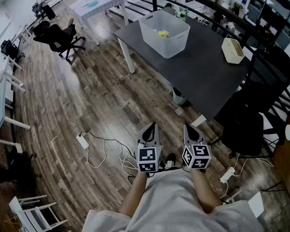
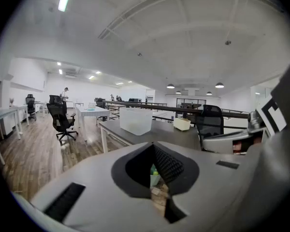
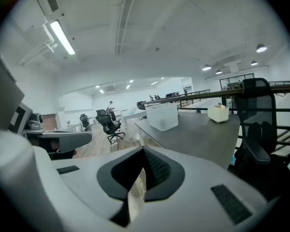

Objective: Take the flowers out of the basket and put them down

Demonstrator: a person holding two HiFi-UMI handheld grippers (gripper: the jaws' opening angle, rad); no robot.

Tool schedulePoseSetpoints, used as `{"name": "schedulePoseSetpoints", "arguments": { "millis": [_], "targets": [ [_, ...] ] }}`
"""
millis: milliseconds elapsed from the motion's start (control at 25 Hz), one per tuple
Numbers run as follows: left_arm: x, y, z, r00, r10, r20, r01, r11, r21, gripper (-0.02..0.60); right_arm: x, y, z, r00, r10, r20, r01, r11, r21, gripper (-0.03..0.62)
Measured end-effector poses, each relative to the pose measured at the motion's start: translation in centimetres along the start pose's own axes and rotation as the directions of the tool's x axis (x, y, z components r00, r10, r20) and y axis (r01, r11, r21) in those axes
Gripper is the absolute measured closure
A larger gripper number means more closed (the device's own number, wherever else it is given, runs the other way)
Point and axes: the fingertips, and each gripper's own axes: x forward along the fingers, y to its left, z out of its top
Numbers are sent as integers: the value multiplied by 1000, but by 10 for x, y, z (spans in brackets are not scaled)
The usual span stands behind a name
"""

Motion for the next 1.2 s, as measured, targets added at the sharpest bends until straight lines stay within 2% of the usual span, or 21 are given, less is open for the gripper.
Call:
{"name": "schedulePoseSetpoints", "arguments": {
  "millis": [480,840,1080,1200],
  "targets": [
    [18,-7,-2,1000,-15,-20,15,1000,16,555,13,-10,0,1000,9,-3,-9,1000,8,579],
    [35,-4,-2,1000,29,-6,-30,999,-32,555,25,-11,8,997,62,50,-61,998,-17,577],
    [51,7,-5,999,46,-20,-47,998,-49,555,43,-16,9,998,41,44,-39,998,-44,577],
    [66,11,-4,999,31,-14,-32,998,-60,555,57,-19,10,999,25,31,-24,998,-51,577]
  ]
}}
